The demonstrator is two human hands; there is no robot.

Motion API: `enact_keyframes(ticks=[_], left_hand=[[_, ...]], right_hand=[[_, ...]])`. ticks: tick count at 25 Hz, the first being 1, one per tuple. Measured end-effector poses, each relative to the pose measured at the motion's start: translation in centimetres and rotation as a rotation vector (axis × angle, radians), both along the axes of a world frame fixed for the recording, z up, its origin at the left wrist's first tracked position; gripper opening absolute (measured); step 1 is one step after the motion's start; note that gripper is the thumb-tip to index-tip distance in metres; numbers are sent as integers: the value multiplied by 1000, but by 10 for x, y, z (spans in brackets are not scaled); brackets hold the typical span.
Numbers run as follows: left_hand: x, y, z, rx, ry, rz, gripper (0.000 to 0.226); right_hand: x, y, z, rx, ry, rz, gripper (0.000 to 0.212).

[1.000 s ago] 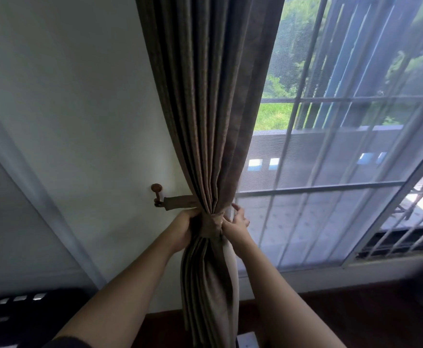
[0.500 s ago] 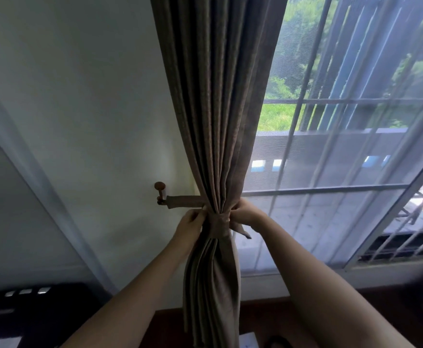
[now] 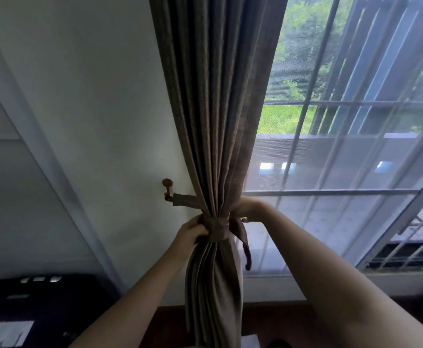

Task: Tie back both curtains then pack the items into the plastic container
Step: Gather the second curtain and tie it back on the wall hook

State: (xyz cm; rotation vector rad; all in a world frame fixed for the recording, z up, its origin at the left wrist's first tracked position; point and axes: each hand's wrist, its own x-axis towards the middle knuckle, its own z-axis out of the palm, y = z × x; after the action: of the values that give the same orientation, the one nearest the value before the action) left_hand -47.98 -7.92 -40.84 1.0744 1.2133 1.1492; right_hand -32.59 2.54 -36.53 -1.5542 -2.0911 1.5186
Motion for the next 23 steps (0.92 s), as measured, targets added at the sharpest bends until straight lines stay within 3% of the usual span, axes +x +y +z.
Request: enact_keyframes(ticks=[3, 5, 8, 11, 13, 17, 23], left_hand=[[-4, -3, -4, 28, 202, -48, 64], [-1, -5, -3, 45, 299, -22, 74], [9, -7, 5, 82, 393, 79, 59], [16, -4, 4, 120, 439, 129, 51], [19, -2, 5, 137, 469, 173, 51], [23, 7, 6, 141, 507, 252, 45], [25, 12, 9, 177, 553, 369, 36]], right_hand=[[-1, 6, 2, -91, 62, 50, 22], [-4, 9, 7, -105, 123, 105, 19], [-1, 8, 16, 68, 151, 144, 13], [3, 7, 15, 426, -38, 168, 26], [8, 9, 20, 538, -115, 174, 31], [23, 3, 28, 52, 43, 124, 16], [31, -8, 12, 122, 195, -46, 12]])
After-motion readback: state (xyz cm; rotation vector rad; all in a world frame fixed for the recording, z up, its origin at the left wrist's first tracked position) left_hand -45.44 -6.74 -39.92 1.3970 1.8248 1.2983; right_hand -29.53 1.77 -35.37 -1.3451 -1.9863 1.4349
